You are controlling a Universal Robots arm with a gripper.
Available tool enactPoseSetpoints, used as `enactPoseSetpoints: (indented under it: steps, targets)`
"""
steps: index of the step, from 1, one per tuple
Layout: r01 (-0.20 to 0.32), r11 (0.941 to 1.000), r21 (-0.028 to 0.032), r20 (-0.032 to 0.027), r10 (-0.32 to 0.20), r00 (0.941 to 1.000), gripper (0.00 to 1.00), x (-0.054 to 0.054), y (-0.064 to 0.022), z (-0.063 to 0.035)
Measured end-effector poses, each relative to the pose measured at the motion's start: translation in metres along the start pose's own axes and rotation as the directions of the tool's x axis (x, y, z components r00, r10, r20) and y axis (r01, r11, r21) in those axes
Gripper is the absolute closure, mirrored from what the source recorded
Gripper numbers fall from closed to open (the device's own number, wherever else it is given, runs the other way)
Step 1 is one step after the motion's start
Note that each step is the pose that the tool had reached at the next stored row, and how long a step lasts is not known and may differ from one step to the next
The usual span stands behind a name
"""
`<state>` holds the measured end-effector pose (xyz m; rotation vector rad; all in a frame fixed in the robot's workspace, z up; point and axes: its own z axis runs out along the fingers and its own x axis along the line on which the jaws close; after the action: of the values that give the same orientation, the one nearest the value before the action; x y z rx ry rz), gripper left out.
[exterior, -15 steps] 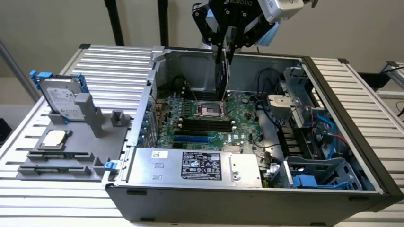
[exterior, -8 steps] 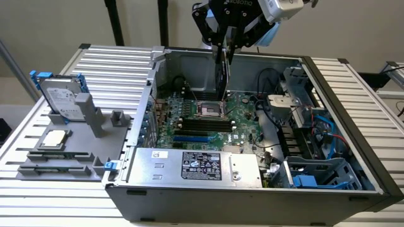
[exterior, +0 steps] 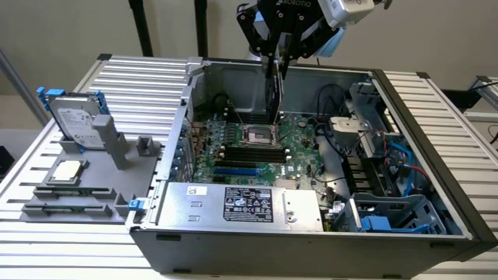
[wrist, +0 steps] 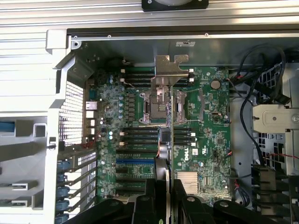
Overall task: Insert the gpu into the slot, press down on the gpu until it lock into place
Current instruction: 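Insert the gpu into the slot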
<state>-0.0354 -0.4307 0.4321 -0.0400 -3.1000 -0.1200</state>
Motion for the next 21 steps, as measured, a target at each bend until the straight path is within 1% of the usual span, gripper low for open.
enactPoseSetpoints:
  steps: [21]
  targets:
    - [0.000, 1.0000, -0.0001, 0.0000, 0.000, 1.0000, 0.74, 0.0000, 0.0000, 0.0000]
